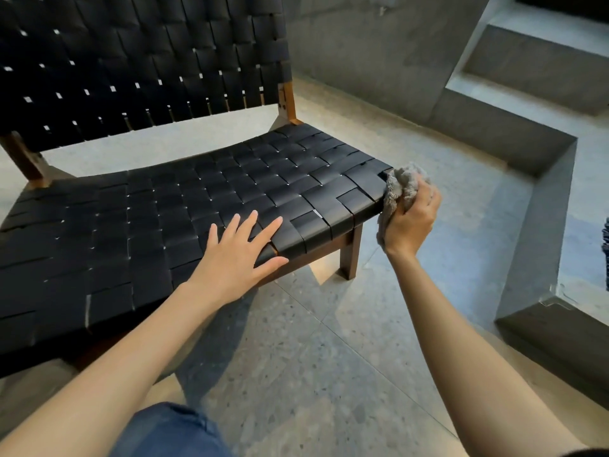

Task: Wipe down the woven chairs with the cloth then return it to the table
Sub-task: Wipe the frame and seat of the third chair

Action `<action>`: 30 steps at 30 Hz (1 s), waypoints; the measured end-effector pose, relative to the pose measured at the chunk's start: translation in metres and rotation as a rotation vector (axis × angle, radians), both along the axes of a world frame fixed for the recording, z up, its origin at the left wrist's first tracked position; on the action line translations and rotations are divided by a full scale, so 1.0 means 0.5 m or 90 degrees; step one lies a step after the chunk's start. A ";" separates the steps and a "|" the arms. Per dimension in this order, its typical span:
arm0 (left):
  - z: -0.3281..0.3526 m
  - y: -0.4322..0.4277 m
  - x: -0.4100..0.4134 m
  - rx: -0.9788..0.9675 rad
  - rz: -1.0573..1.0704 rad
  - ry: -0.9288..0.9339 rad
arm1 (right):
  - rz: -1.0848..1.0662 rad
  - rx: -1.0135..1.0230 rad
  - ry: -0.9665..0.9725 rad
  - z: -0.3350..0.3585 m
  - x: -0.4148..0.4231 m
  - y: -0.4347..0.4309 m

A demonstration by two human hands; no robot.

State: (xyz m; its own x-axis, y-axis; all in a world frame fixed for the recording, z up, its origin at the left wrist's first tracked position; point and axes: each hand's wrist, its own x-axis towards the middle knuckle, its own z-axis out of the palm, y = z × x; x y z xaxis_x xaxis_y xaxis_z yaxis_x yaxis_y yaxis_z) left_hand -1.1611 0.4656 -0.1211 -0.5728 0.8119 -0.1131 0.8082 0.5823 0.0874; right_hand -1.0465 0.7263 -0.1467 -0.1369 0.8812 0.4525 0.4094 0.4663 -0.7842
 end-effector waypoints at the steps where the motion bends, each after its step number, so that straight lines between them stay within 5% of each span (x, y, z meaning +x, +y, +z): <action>1: -0.001 -0.001 0.001 0.001 -0.003 0.005 | -0.008 -0.003 0.008 0.000 -0.001 -0.012; 14: -0.045 -0.040 0.015 0.164 -0.121 0.296 | 0.165 0.065 0.037 -0.065 -0.015 -0.240; 26: -0.125 -0.246 0.058 0.304 -0.116 0.409 | 0.393 0.215 -0.066 -0.114 -0.005 -0.454; 30: -0.162 -0.318 0.080 0.378 -0.088 0.338 | 0.531 0.291 -0.129 -0.110 0.008 -0.497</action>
